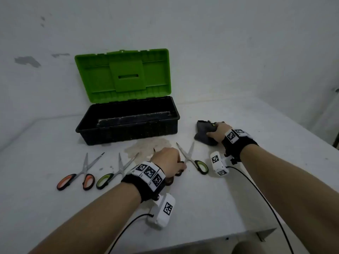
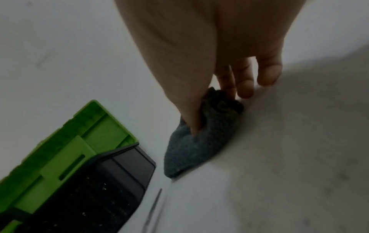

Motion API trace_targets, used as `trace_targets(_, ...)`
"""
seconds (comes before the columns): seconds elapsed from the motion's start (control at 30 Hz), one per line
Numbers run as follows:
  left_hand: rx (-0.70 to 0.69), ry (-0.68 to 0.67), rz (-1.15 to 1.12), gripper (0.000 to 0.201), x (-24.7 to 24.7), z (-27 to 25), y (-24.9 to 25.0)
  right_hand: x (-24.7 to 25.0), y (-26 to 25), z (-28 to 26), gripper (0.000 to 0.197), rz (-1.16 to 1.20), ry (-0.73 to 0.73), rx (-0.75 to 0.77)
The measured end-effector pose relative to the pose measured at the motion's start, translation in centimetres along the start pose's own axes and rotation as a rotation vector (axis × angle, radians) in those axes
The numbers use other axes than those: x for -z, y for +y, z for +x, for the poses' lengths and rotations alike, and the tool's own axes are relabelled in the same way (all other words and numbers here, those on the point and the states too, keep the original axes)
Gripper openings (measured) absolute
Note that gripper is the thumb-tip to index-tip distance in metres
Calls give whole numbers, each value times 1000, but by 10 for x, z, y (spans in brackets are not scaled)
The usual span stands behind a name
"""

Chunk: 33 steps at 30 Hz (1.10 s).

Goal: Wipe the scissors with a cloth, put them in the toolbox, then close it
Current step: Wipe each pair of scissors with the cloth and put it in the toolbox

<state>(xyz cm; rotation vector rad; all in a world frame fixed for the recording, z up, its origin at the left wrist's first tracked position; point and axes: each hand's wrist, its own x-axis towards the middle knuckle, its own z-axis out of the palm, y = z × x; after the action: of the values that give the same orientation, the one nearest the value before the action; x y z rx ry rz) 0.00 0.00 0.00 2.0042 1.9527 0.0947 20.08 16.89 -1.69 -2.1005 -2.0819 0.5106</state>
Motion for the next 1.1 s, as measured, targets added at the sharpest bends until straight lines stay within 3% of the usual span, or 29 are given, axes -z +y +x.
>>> trace_targets(0.13,30,-47,-46,37,-1,7,-3,12,-3,-10,25,159,17,0)
trace_targets(0.33,69,-46,-55,38,1,7,5,24,7,-25,48,399,97,-101)
trace_targets(0.5,69,-51,-103,27,7,0,10,34,15,-48,26,405,82,-68)
trace_targets(0.6,86,-39,-186,23,14,-5,9,33,19,-57,34,489,150,-36)
trace_targets(0.73,80,41,-449,23,19,-19,-8,33,11,-73,42,637,206,8)
trace_targets(0.83,83,112,-611,23,19,-42,-27,31,-1,-90,36,759,171,63)
trace_targets(1.0,91,298,-632,32,8,-70,-53,16,-22,-121,29,662,102,242)
trace_targets(1.1,84,352,-645,33,2,-78,-66,4,-34,-133,21,757,59,295)
